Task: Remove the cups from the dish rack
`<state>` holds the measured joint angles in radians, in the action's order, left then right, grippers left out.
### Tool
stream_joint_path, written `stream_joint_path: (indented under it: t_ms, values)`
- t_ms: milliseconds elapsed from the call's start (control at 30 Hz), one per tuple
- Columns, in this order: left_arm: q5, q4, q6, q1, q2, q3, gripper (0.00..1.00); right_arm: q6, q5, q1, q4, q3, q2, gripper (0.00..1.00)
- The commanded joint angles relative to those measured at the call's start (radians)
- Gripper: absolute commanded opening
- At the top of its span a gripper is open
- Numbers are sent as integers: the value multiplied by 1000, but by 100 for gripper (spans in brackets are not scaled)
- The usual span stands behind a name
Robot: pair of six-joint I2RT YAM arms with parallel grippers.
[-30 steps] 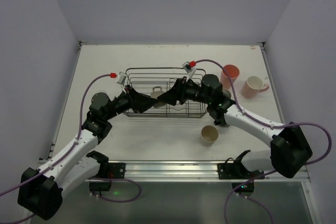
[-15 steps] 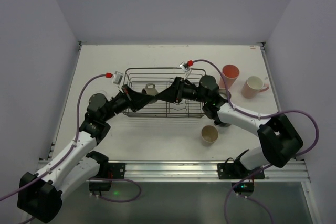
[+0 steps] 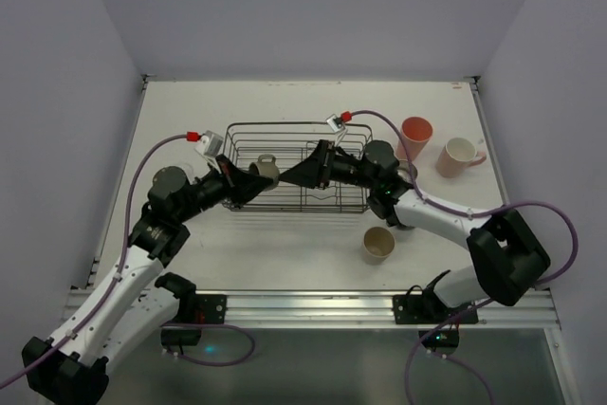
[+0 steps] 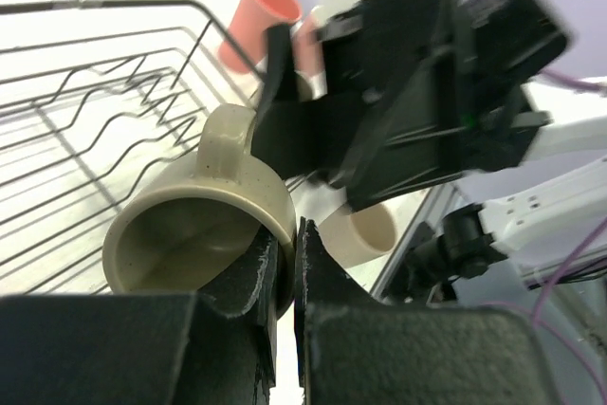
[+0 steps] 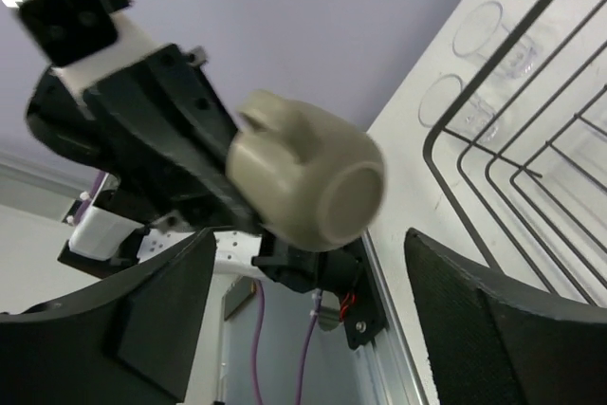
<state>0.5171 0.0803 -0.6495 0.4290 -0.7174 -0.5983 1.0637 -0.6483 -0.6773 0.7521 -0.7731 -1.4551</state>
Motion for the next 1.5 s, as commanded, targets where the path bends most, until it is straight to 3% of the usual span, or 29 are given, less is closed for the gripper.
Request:
stream_joint_path:
  t_ms: [0, 167, 333, 533, 600, 667, 833, 1100, 1400, 1467]
  values:
    - [-8, -237, 157, 5, 6, -64, 0, -80, 42, 8, -12, 8, 142, 84]
    - [12, -428, 260, 5, 4, -116, 0, -240, 116, 25, -219, 26, 271, 97]
    - [72, -559, 333, 17, 3, -159, 0, -428, 264, 24, -520, -20, 420, 98]
    - [-70, -767, 361, 118, -77, -212, 0, -586, 470, 25, -787, -103, 519, 99]
    - [-115, -774, 300, 206, -85, -193, 0, -602, 508, 25, -819, -106, 532, 99]
    - [-254, -774, 227, 313, -88, -184, 0, -614, 529, 25, -838, -106, 544, 99]
    - [-475, -699, 96, 457, -138, -100, 0, -617, 550, 28, -843, -92, 556, 99]
    - [-631, -515, 42, 485, -223, 9, 0, -627, 578, 28, -847, -65, 585, 99]
    - [-756, -482, 47, 537, -350, 26, 0, -650, 625, 30, -853, -46, 605, 99]
    - [-772, -482, 45, 539, -375, 34, 5, -656, 633, 31, -856, -48, 602, 99]
